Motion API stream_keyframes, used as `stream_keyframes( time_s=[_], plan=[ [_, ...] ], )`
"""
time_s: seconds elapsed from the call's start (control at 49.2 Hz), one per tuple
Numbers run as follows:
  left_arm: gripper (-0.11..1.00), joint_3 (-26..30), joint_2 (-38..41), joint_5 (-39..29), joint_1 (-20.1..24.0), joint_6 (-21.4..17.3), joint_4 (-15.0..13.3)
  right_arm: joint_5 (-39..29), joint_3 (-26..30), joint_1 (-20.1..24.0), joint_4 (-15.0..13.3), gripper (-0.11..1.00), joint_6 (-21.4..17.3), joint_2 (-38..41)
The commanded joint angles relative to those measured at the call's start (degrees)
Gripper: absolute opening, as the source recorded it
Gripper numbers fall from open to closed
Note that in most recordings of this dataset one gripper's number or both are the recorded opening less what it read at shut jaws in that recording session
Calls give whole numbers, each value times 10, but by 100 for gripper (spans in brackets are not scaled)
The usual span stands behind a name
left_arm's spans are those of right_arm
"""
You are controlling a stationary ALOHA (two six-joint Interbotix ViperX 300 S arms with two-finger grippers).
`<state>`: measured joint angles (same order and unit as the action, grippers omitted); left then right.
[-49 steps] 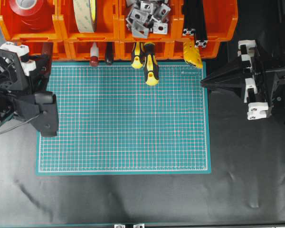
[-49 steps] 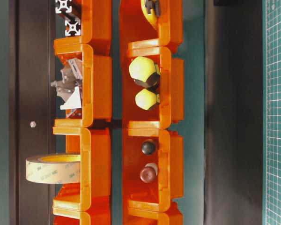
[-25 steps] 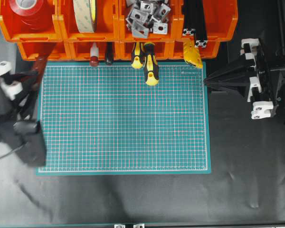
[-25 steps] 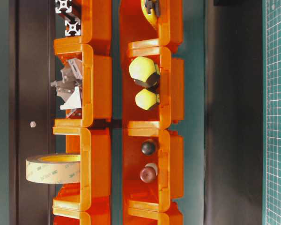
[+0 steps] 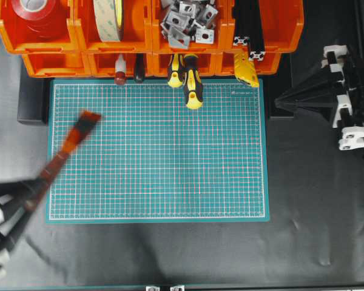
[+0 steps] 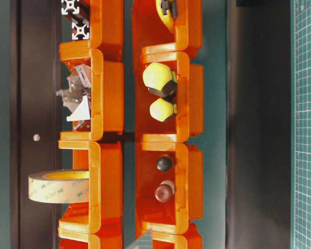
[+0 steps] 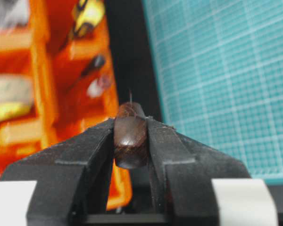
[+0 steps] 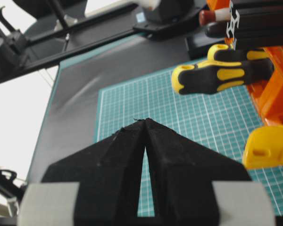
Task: Pick scraper from container rack with left arm.
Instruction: 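Swing the held scraper over the mat toward its center with the left gripper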
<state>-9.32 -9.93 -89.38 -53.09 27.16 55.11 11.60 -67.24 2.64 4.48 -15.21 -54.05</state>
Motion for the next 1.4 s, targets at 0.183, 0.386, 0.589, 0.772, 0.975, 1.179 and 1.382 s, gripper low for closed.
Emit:
stream_keyframes(
  time_s=[0.183, 0.386, 0.589, 0.772, 0.975, 1.179, 1.382],
  plan=[
    [20, 32, 66, 208, 70, -80, 8, -33, 18, 0, 1, 0, 0, -28],
    [20, 15, 100, 330, 162, -170, 8, -33, 19, -1, 1, 0, 0, -36],
    [20, -25, 112, 445, 243, -213, 7, -33, 15, -2, 1, 0, 0, -36],
    [20, -81, 108, 508, 294, -207, 6, -33, 15, -4, 1, 0, 0, -36],
    [20, -111, 107, 525, 320, -205, 6, -33, 14, -5, 1, 0, 0, -37],
    [20, -107, 106, 542, 328, -190, 6, -34, 13, -11, 1, 0, 1, -38],
    [20, -112, 106, 548, 328, -178, 6, -34, 12, -18, 1, 0, 2, -38]
  ],
)
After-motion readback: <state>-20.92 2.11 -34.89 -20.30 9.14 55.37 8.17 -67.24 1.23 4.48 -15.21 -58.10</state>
